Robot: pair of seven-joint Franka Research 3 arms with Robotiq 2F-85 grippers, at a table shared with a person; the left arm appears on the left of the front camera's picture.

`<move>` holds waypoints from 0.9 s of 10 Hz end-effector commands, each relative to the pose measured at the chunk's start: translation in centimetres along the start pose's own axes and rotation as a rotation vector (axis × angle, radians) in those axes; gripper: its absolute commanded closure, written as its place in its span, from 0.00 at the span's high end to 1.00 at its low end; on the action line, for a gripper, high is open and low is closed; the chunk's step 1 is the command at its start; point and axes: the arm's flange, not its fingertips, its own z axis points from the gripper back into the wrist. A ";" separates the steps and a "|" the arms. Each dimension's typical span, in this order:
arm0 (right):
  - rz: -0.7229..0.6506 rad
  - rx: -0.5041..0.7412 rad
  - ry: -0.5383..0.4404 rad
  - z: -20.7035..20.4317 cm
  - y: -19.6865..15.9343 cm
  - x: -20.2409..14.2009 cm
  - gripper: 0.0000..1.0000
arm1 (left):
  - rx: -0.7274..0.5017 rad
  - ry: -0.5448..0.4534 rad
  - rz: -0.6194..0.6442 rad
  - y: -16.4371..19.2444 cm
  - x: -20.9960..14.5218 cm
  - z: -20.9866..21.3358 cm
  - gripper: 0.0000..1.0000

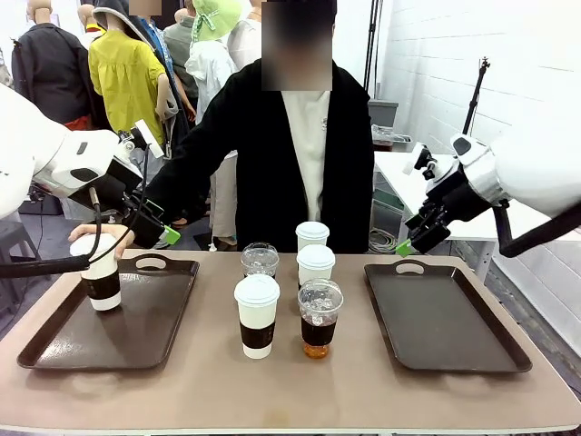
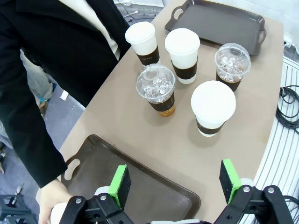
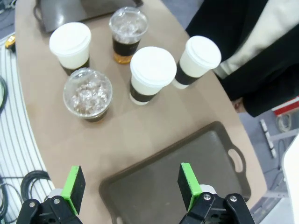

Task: Distribute the coffee onto the tray.
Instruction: Pick up one iced Americano and place it on the right Handle tray.

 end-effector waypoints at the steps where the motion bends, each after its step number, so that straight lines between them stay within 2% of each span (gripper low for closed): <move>1: 0.064 0.112 -0.029 0.1 -0.9 0.1 1.00 | -0.002 0.007 0.007 0.1 0.1 0.0 1.00; 3: 0.126 0.235 -0.087 -1.0 -0.9 -1.2 1.00 | -0.002 0.007 0.007 0.1 0.1 0.0 1.00; 4: 0.152 0.253 -0.094 -1.7 -0.9 -2.1 1.00 | -0.002 0.007 0.007 0.1 0.1 0.0 1.00; 6: 0.169 0.244 -0.151 -3.1 -0.5 -3.6 1.00 | -0.002 0.007 0.007 0.1 0.1 0.0 1.00; 9: 0.186 0.142 -0.347 -5.6 0.6 -6.2 1.00 | -0.002 0.007 0.007 0.1 0.1 0.0 1.00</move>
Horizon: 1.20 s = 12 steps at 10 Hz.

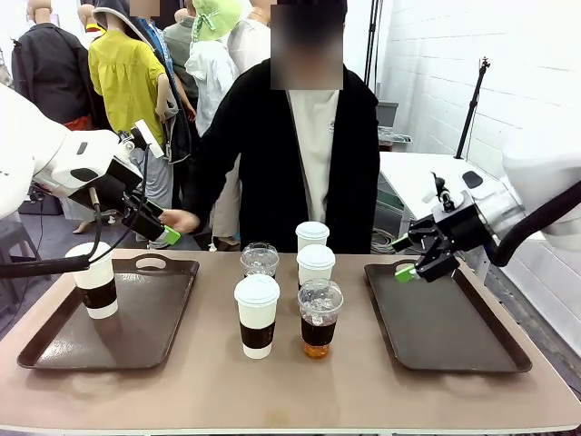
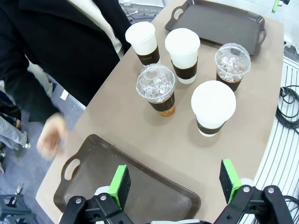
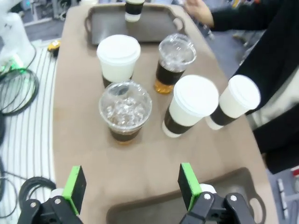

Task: Distribute the coffee onto the tray.
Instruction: Pick up one iced Americano and place it on the right Handle tray.

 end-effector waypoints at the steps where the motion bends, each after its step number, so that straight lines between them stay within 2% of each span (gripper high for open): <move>1: 0.010 -0.049 -0.139 -2.1 0.7 -1.9 1.00 | -0.003 0.006 0.007 0.1 0.1 0.0 1.00; 4: -0.012 -0.030 -0.186 -3.0 0.6 -3.7 1.00 | -0.003 0.006 0.007 0.1 0.1 0.0 1.00; 5: -0.048 -0.043 -0.152 -3.0 0.6 -3.8 1.00 | -0.003 0.006 0.007 0.1 0.1 0.0 1.00; 6: -0.092 -0.099 -0.070 -1.9 0.9 -2.9 1.00 | -0.003 0.006 0.007 0.1 0.1 0.0 1.00; 7: -0.045 -0.041 -0.171 -2.5 -0.3 -3.2 1.00 | -0.003 0.006 0.007 0.1 0.1 0.0 1.00; 10: -0.045 -0.041 -0.171 -2.5 -0.3 -3.2 1.00 | -0.003 0.006 0.007 0.1 0.1 0.0 1.00; 11: -0.057 -0.041 -0.133 -2.4 -0.2 -3.3 1.00 | -0.003 0.006 0.007 0.1 0.1 0.0 1.00; 12: -0.057 0.009 -0.149 -2.9 -1.8 -3.9 1.00 | -0.003 0.006 0.007 0.1 0.1 0.0 1.00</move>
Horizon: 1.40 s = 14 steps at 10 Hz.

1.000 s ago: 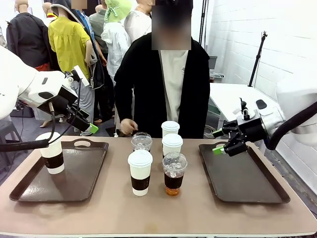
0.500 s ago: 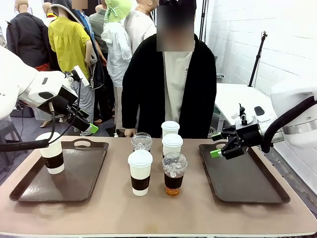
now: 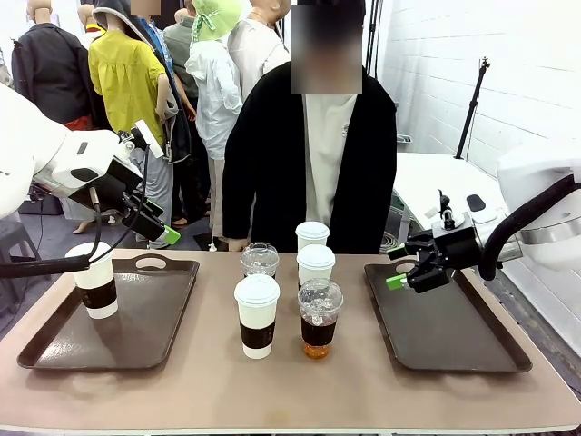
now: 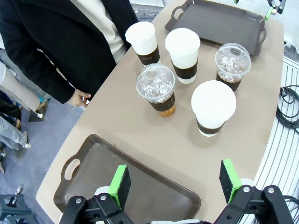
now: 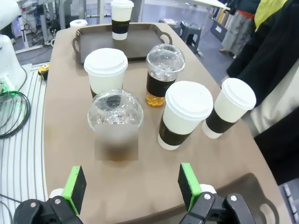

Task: Distribute the coffee onto the tray.
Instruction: Pick up one iced Americano and place it on the right Handle tray.

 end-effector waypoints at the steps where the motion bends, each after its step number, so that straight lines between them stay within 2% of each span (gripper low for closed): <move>1: -0.012 0.061 -0.039 -1.4 -2.9 -1.7 1.00 | -0.003 0.006 0.007 0.1 0.1 0.0 1.00; 4: -0.007 0.125 -0.083 -3.9 -4.1 -4.8 1.00 | -0.003 0.006 0.007 0.1 0.1 0.0 1.00; 9: -0.001 0.195 -0.256 -7.8 -3.2 -9.7 1.00 | -0.003 0.006 0.007 0.1 0.1 0.0 1.00; 14: -0.016 0.177 -0.265 -10.3 -3.2 -11.3 1.00 | -0.003 0.006 0.007 0.1 0.1 0.0 1.00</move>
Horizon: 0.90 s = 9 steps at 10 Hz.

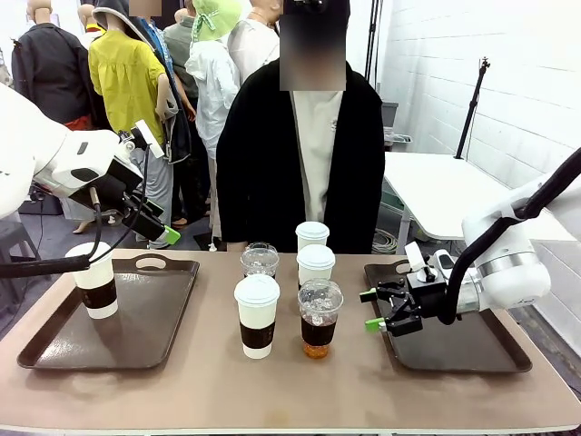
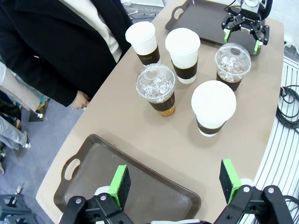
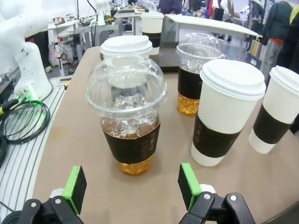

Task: Distribute the coffee onto the tray.
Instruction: Pick up one iced Americano and place it on the right Handle tray.

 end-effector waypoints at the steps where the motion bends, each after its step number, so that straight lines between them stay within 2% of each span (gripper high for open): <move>1: 0.006 0.006 0.004 0.1 0.3 0.2 1.00 | -0.003 0.005 0.007 0.1 0.0 0.0 1.00; 6: 0.002 0.000 -0.001 0.0 0.0 0.1 1.00 | -0.003 0.005 0.007 0.1 0.0 0.0 1.00; 9: -0.001 0.030 -0.026 -1.8 -1.1 -0.8 1.00 | -0.003 0.005 0.007 0.1 0.0 0.0 1.00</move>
